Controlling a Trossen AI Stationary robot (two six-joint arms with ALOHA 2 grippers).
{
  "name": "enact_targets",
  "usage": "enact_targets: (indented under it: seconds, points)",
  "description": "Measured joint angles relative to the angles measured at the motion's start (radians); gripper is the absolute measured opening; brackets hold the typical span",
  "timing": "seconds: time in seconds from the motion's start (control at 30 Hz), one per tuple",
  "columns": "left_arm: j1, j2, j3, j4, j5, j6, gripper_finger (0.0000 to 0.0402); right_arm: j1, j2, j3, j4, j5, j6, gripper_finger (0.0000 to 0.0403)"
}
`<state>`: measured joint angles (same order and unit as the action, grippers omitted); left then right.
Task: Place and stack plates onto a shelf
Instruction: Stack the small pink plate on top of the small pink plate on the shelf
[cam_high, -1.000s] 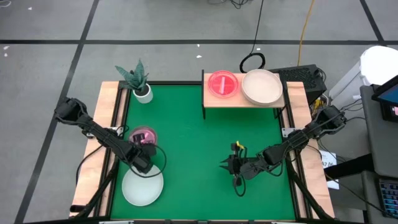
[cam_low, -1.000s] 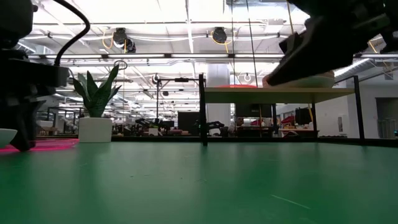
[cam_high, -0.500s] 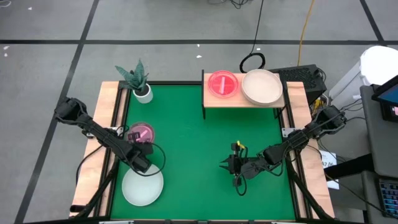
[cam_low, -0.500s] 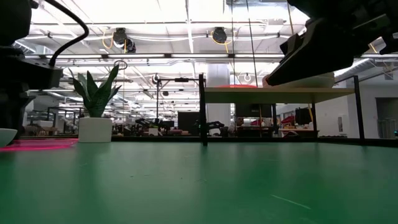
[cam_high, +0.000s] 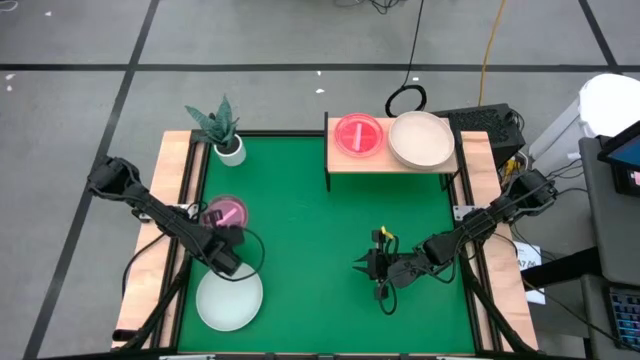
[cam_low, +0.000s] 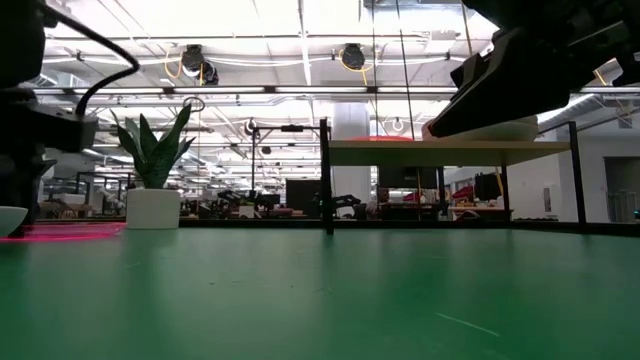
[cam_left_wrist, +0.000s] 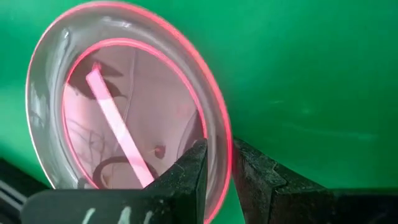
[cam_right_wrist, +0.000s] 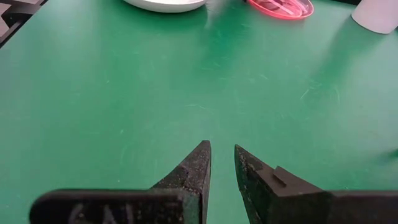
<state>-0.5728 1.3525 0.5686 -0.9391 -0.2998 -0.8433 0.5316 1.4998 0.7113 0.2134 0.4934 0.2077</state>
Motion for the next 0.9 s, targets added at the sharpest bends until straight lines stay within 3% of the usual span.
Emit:
enact_targets:
  seconds: [0.17, 0.8, 0.9]
  points:
    - [0.000, 0.000, -0.014, 0.004, -0.004, -0.069, 0.0076, 0.000, 0.000, 0.000, 0.000, 0.000, -0.002, 0.0055]
    - [-0.046, 0.002, -0.028, 0.012, -0.027, -0.083, 0.0075, 0.000, 0.000, 0.000, 0.007, 0.000, -0.003, 0.0055]
    - [-0.050, 0.002, -0.028, 0.013, -0.024, -0.080, 0.0053, 0.001, 0.000, 0.000, 0.007, 0.000, -0.003, 0.0055]
